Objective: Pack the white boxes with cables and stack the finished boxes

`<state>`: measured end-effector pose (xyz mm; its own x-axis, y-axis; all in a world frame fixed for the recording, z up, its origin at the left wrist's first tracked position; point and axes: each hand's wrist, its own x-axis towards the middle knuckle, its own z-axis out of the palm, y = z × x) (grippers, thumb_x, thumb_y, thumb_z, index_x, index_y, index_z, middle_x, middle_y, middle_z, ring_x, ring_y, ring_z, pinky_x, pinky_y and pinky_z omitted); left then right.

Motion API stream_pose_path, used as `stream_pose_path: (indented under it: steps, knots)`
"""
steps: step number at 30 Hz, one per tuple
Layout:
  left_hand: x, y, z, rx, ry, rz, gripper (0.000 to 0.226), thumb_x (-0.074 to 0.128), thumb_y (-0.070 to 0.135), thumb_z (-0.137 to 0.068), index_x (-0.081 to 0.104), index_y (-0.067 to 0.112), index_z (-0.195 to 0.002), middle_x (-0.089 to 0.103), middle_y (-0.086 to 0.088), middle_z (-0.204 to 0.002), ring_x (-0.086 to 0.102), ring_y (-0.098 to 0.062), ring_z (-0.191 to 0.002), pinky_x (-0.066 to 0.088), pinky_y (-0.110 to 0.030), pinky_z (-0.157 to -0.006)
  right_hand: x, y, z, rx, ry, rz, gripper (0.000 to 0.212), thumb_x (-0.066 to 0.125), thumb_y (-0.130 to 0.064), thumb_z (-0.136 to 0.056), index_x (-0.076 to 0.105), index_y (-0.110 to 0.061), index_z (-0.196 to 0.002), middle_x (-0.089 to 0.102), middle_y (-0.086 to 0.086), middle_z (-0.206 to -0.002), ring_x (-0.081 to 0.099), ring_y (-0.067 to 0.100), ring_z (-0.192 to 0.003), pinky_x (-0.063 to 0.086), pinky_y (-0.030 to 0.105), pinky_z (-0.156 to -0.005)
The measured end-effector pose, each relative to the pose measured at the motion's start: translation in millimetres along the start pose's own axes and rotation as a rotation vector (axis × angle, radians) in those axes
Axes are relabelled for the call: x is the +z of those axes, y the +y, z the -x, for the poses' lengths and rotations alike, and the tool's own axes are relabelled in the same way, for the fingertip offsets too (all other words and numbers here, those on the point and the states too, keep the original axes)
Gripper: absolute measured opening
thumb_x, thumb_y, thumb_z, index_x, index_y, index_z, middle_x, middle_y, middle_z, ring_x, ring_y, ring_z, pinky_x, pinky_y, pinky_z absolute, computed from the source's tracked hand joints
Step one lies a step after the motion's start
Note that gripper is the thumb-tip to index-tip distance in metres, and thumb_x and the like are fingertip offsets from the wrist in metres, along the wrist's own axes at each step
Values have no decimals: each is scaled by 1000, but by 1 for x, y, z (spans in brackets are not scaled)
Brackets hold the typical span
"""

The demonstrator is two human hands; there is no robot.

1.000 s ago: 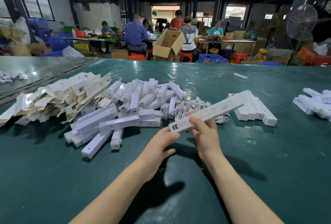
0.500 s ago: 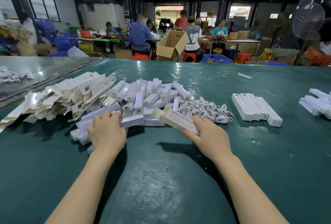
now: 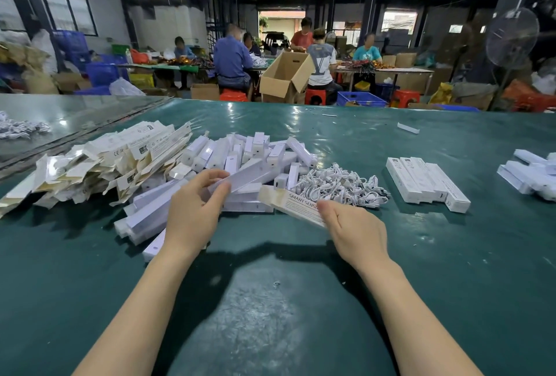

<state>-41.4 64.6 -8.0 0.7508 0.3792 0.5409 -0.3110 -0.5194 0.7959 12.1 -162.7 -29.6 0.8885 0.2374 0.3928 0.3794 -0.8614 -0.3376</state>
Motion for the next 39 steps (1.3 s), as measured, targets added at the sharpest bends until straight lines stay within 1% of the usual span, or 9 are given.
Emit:
stream_pose_path:
  steps: [3, 5, 9, 14, 22, 27, 30, 33, 39]
  knots:
    - [0, 11, 2, -88, -50, 262, 6, 66, 27, -67, 68, 33, -65, 60, 15, -55, 47, -5, -41, 41, -15, -44, -1, 1, -1, 37, -17, -6, 50, 17, -51, -95, 29, -24, -56, 49, -5, -70, 44, 21, -75, 32, 32, -62]
    - [0, 11, 3, -129, -103, 285, 10, 64, 38, -53, 69, 33, -59, 56, 15, -49, 42, -3, -38, 36, -12, -41, -1, 2, -1, 29, -52, 25, 50, 19, -53, -95, 31, -22, -57, 50, -5, -72, 45, 19, -75, 31, 31, -60]
    - [-1, 4, 2, -199, -151, 194, 22, 61, 46, -42, 70, 34, -57, 58, 15, -53, 43, -3, -43, 38, -22, -49, 0, 3, -3, -3, -62, 52, 54, 20, -59, -92, 35, -20, -58, 52, -4, -67, 47, 19, -72, 25, 29, -51]
    - [-7, 2, -1, -234, -260, 197, 13, 59, 21, -58, 70, 28, -54, 57, 14, -49, 43, 0, -41, 34, -9, -41, -2, 2, -1, -67, -55, -23, 59, 24, -62, -91, 29, -19, -51, 38, 0, -50, 39, 13, -54, 18, 30, -46]
    - [-12, -1, -3, -273, -234, 134, 11, 56, 23, -57, 67, 24, -55, 55, 15, -51, 40, 0, -45, 37, -14, -48, -7, -2, 3, -129, -53, -133, 55, 25, -63, -80, 24, -18, -47, 29, 0, -42, 32, 11, -45, 16, 28, -46]
    - [2, 0, 1, -188, -79, 75, 12, 63, 24, -69, 53, 21, -65, 49, 6, -60, 37, -11, -52, 33, -26, -54, -4, 2, 2, -96, -33, -177, 59, 31, -62, -86, 23, -18, -47, 30, 0, -42, 30, 11, -45, 18, 30, -47]
    - [9, 2, 3, -139, 30, 26, 17, 63, 14, -80, 52, 21, -70, 50, 4, -64, 35, -3, -45, 30, -12, -46, -3, 3, 2, -79, -31, -189, 56, 25, -63, -79, 31, -19, -45, 43, -9, -46, 35, 11, -45, 16, 28, -46]
    - [11, 6, 5, -77, 90, -20, 18, 62, 16, -83, 51, 26, -73, 54, 6, -75, 42, -1, -47, 33, -10, -48, -2, 1, 3, -97, -26, -181, 47, 24, -64, -80, 42, -34, -49, 46, -18, -51, 41, 7, -50, 17, 27, -46]
    - [15, 8, 8, 59, 188, -82, 22, 63, 13, -83, 49, 28, -74, 56, -4, -90, 46, -12, -63, 35, -8, -54, -5, 1, 0, -97, -91, -209, 55, 33, -58, -92, 42, -33, -44, 44, -16, -45, 31, 10, -44, 19, 29, -47]
